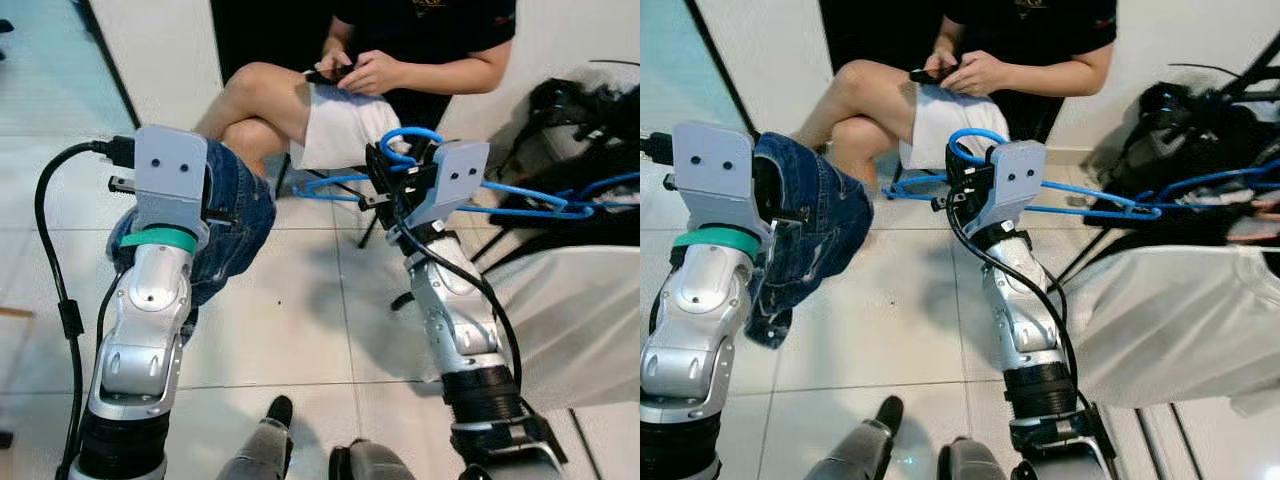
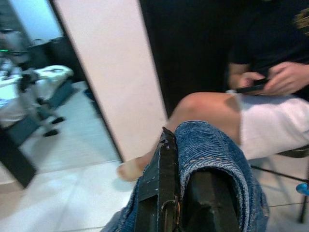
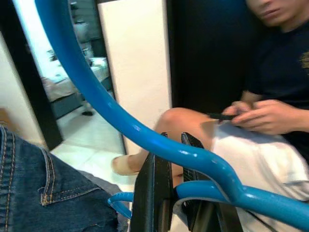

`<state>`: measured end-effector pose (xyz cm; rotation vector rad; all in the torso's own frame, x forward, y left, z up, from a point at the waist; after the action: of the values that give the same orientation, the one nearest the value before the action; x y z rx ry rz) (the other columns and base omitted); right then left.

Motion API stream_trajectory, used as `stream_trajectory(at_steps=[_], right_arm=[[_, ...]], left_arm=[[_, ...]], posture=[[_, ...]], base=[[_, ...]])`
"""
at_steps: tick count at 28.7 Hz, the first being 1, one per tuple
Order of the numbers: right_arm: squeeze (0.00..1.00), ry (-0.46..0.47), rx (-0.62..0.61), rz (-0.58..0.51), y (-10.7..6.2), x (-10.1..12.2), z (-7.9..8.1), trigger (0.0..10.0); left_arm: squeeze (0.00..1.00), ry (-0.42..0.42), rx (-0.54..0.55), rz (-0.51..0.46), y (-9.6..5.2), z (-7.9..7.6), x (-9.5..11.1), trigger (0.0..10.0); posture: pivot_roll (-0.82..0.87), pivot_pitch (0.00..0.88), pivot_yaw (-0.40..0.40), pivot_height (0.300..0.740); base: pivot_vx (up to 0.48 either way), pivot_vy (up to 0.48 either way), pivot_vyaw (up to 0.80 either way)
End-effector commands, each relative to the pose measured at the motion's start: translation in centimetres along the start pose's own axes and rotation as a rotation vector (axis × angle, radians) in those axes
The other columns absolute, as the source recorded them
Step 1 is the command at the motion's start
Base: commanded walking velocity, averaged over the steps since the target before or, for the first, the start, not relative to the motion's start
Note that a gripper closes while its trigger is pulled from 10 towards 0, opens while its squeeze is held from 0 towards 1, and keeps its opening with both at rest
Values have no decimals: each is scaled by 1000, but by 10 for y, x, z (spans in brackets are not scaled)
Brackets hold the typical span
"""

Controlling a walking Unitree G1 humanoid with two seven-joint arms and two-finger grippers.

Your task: Hang hanger

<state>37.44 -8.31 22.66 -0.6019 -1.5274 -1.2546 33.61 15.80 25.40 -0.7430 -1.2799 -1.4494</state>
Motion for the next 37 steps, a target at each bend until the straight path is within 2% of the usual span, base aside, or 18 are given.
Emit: stream_trajectory(at_steps=[1,3,6,27,37], right_arm=[[0,9,-1,5,-1,-3,-1,10000],[0,8,-2,0,0,-2,-2,10000],[0,8,0,-3,1,-2,-2,10000],[0,27,24,-10,4,-4,7,10000],[0,24,29,-12,5,-3,7,10000]], left_arm=[[0,11,5,-54,0,-1,11,10000],[0,73,0,-94,1,-3,18,10000],[0,95,2,-107,1,-3,19,10000],[0,109,39,-128,5,3,26,10000],[0,85,50,-111,7,1,24,10000]], posture=[[117,72,-1,740],[122,68,-3,740],[123,68,-1,740],[149,78,8,740],[140,70,7,740]], base=[[0,0,700],[0,0,703],[0,0,706],[0,0,703],[0,0,705]])
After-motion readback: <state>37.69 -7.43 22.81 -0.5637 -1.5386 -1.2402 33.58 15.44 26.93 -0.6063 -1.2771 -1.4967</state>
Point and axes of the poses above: a point about 5 cm out from each wrist's last joint towards the gripper, its own y axis pointing out of the wrist towards the gripper, its own x axis along the axis of the wrist's last joint, z = x × y, the point moved 5 cm from there along y, pointing out of the wrist towards the gripper, and after that the axes turned 1 degree about y, right-handed, at the moved point
